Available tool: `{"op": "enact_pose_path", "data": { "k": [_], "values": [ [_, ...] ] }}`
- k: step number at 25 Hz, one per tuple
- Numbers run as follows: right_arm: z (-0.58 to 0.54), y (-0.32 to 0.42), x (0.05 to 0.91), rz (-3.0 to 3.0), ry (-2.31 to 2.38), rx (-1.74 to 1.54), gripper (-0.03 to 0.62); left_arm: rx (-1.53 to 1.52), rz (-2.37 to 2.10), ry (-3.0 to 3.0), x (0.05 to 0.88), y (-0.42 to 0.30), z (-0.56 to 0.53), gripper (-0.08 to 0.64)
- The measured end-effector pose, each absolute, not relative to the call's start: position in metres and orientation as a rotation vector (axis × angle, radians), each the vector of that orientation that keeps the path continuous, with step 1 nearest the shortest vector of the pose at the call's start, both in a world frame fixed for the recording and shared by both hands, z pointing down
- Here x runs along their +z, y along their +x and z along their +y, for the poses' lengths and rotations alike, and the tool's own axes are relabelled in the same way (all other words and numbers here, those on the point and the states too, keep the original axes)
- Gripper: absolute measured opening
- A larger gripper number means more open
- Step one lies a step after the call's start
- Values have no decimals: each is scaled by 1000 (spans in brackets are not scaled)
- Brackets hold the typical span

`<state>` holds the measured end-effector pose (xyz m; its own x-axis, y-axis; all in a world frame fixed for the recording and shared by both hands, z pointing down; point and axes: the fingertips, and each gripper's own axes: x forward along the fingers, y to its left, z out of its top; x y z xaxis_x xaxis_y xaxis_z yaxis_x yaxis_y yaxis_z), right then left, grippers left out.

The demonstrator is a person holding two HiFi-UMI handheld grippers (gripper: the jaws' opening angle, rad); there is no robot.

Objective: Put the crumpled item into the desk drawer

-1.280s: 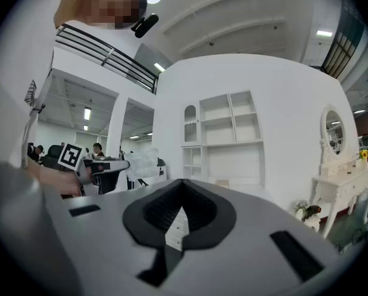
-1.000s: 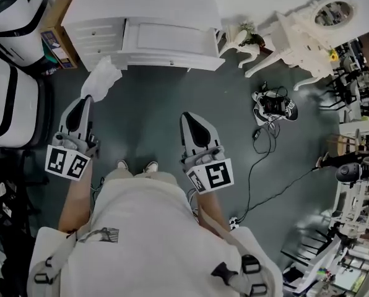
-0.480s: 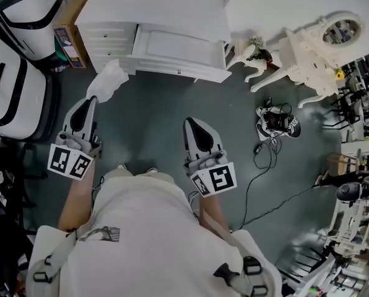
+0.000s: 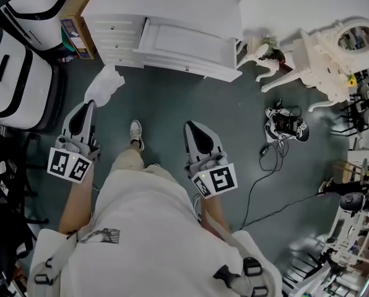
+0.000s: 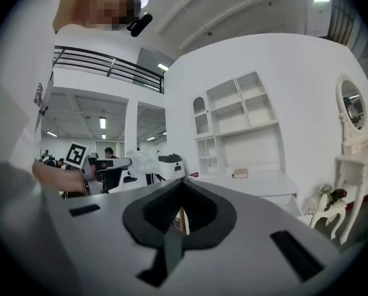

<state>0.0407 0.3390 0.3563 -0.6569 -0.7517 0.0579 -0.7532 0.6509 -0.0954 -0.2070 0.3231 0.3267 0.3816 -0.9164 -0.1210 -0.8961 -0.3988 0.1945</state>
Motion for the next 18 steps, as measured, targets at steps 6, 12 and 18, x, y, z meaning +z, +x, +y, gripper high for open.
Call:
{"op": "enact_pose_path", "data": {
  "k": [6,12,18],
  "values": [
    [293,44,366,-2792,1309,157,9,-343,-1585,2552,341,-189,259,16],
    [201,44,359,-2733,1374,150,9,-363,-1522,2587,336,-188,153,16],
    [98,19,349,-2688,1383,142,9,-357,-1451,2584,339,-203,41,16]
  ]
}}
